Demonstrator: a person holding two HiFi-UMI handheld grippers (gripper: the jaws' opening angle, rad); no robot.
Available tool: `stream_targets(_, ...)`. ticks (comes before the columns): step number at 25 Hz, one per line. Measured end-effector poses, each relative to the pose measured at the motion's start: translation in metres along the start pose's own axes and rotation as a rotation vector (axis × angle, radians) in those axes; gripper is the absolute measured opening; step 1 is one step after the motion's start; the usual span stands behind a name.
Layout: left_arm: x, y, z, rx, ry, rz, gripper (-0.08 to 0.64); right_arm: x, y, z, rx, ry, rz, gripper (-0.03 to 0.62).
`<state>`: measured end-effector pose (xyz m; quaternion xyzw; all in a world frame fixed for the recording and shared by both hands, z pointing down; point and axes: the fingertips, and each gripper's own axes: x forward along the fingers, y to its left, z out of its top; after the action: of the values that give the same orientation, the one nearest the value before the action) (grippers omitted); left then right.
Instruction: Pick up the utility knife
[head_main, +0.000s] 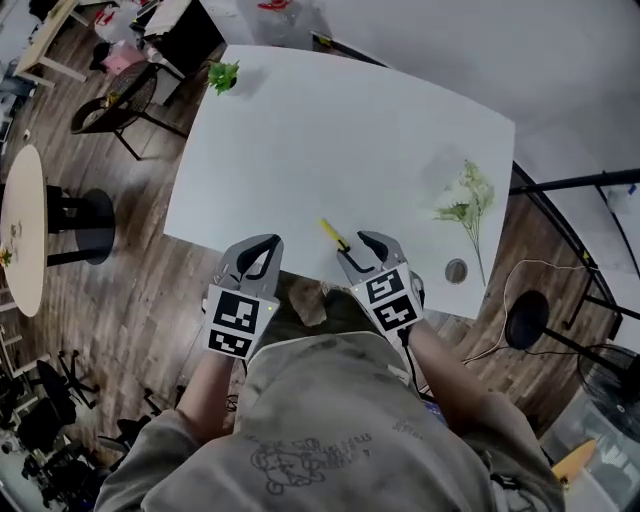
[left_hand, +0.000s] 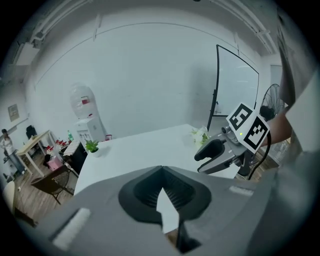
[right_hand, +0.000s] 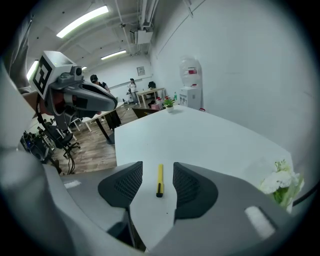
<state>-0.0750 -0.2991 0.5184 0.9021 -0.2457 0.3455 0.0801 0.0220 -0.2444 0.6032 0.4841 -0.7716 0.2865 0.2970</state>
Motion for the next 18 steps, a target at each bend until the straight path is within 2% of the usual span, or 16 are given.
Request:
stream_targets(5,0.029,0.006,-0.013,0.023,0.033,-0.089,0.002,0.027,-0.005,-0.015,0.024,0.050,-0.026,0.216)
stream_targets(13,0.066,0.031,-0.023,0.117,0.082,-0.220,0.002,0.060,-0.003,-0.041,0.144,0.136,-0.107,0.211)
stream_targets(18,0.083,0.036,-0.036,0.184,0.128,-0.337,0.002,0.077,-0.003,-0.055,0.220,0.206,-0.185,0.198)
